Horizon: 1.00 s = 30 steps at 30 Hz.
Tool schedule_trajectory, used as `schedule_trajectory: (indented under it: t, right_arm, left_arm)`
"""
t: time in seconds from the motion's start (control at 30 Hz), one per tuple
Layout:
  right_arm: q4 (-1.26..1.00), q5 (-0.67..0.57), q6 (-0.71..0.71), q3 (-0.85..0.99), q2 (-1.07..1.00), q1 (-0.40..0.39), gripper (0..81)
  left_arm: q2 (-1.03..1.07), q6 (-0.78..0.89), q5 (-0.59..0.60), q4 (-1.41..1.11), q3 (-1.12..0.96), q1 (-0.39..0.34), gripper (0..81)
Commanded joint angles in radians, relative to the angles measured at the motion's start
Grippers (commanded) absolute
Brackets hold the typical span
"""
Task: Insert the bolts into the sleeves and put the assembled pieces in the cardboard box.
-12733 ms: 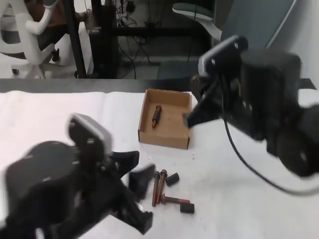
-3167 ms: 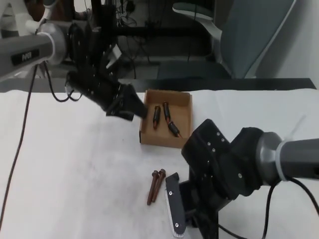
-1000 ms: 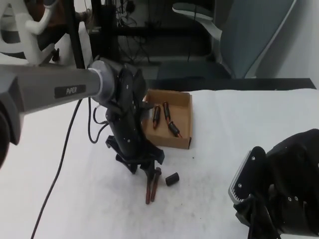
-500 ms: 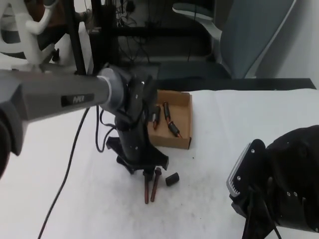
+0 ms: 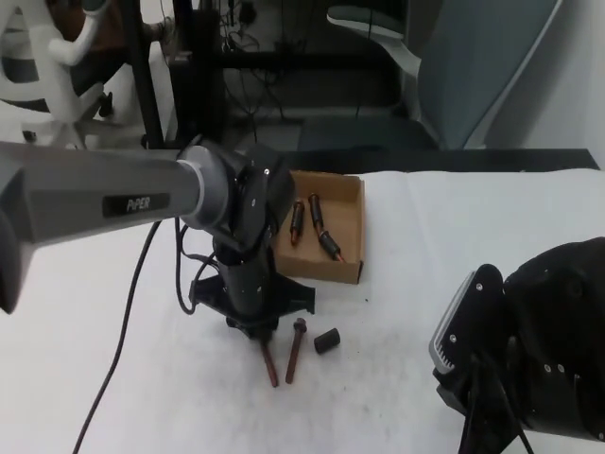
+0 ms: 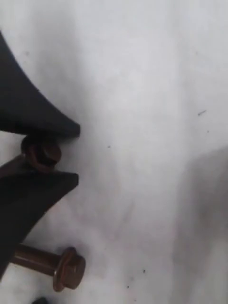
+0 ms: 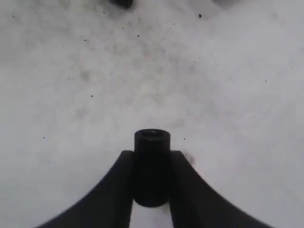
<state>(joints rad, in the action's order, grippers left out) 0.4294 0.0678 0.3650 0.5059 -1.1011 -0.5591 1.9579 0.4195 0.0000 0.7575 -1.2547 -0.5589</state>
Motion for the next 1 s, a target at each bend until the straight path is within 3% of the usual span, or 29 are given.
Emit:
schedule_trajectory:
  t: [0.0,0.23,0.43,0.7,0.97]
  right_arm:
    - [-0.034,-0.034,0.001,0.001,0.011,0.004,0.6]
    - [-0.126,-0.171,-0.116,-0.003,0.011,0.004,0.6]
    - [-0.334,-0.323,-0.202,-0.081,0.011,-0.036,0.6]
    - [-0.677,-0.295,-0.382,-0.228,0.011,-0.114,0.6]
    - [-0.839,-0.179,-0.385,-0.252,0.011,-0.124,0.6]
  left_arm:
    - [0.037,0.025,0.073,0.043,0.030,-0.017,1.4]
    - [-0.008,-0.101,0.043,-0.060,0.034,-0.029,1.7]
    - [-0.172,-0.264,0.013,-0.314,0.090,-0.065,1.7]
    - [-0.386,-0.375,0.034,-0.779,0.281,-0.154,1.7]
    - [-0.467,-0.375,0.106,-1.086,0.483,-0.246,1.7]
